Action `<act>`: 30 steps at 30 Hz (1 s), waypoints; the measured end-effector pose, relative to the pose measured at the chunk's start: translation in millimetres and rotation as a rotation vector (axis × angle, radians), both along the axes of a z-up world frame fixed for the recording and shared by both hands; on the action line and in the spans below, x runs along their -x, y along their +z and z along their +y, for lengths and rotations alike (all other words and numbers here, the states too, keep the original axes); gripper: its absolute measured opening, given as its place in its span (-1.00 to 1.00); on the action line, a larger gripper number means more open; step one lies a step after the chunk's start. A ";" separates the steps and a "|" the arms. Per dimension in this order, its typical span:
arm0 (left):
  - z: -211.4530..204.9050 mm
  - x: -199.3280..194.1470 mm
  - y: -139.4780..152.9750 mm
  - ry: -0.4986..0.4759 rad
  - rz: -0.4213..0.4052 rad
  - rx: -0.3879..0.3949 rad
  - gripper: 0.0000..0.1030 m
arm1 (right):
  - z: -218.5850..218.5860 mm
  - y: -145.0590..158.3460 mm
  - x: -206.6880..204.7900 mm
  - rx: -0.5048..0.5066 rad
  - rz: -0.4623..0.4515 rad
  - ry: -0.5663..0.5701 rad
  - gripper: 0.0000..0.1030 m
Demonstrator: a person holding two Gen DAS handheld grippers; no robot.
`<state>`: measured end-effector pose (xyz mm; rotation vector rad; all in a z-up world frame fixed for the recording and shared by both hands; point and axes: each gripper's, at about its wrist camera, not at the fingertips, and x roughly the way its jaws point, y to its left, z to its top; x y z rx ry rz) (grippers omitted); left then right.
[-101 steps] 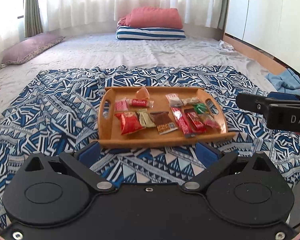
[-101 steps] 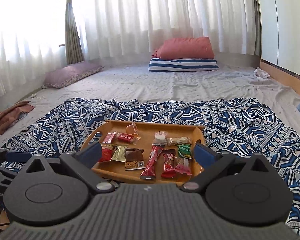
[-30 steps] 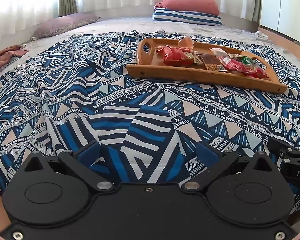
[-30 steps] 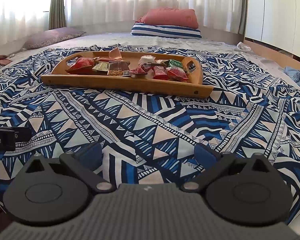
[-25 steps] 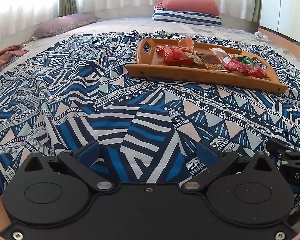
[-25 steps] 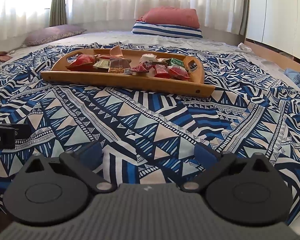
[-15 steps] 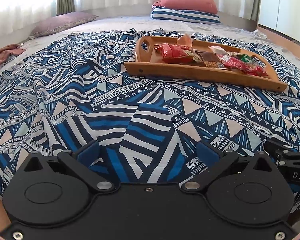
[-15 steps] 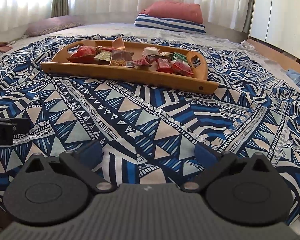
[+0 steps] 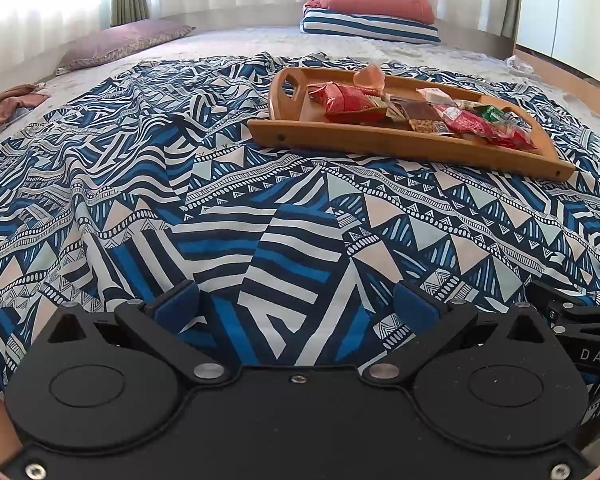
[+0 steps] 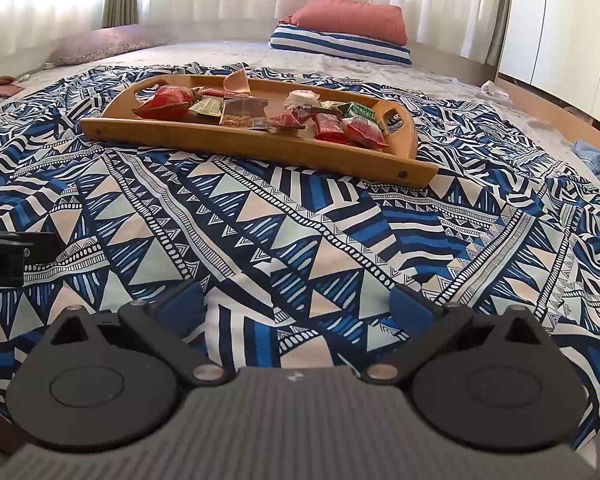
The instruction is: Organize snacks
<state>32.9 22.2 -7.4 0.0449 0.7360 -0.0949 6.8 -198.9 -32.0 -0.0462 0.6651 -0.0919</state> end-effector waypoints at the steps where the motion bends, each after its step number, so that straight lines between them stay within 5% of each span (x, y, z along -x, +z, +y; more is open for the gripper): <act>1: 0.2 -0.1 -0.1 0.000 0.001 0.001 1.00 | 0.0 0.0 0.0 0.000 0.000 0.000 1.00; 30: 1.2 -3.5 0.7 0.005 0.022 0.011 1.00 | -1.1 0.7 -2.8 -0.002 0.020 0.005 1.00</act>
